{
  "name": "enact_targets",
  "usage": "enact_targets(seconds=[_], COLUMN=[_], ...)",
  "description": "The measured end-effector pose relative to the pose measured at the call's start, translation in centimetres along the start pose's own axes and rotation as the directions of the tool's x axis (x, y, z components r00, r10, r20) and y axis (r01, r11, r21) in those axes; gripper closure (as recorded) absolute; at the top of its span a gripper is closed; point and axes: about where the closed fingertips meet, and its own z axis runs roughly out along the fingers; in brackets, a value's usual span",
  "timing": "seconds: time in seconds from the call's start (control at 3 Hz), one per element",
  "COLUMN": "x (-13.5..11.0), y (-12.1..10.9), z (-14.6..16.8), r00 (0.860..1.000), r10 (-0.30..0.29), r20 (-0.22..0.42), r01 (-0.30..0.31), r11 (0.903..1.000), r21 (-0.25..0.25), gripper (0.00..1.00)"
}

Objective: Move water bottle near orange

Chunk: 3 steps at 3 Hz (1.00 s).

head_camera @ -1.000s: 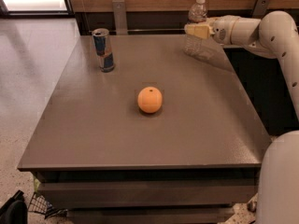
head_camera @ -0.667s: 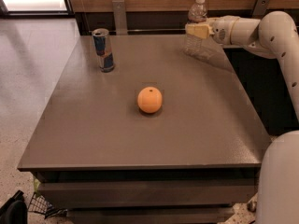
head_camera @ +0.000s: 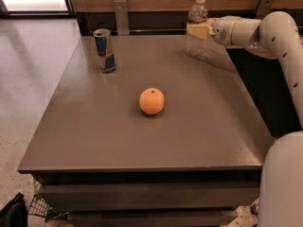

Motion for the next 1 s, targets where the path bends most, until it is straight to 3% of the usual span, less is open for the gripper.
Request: enact_targets(seconds=[0.33, 1.0], x=[-0.8, -6.8], y=[0.8, 4.7], z=[-0.2, -5.4], r00=[1.0, 0.998], r10=[-0.002, -0.048], r20=[0.0, 0.031], r01=[0.002, 0.051], r11=[0.9996, 0.9933], r21=[-0.03, -0.104], gripper=[1.0, 1.0])
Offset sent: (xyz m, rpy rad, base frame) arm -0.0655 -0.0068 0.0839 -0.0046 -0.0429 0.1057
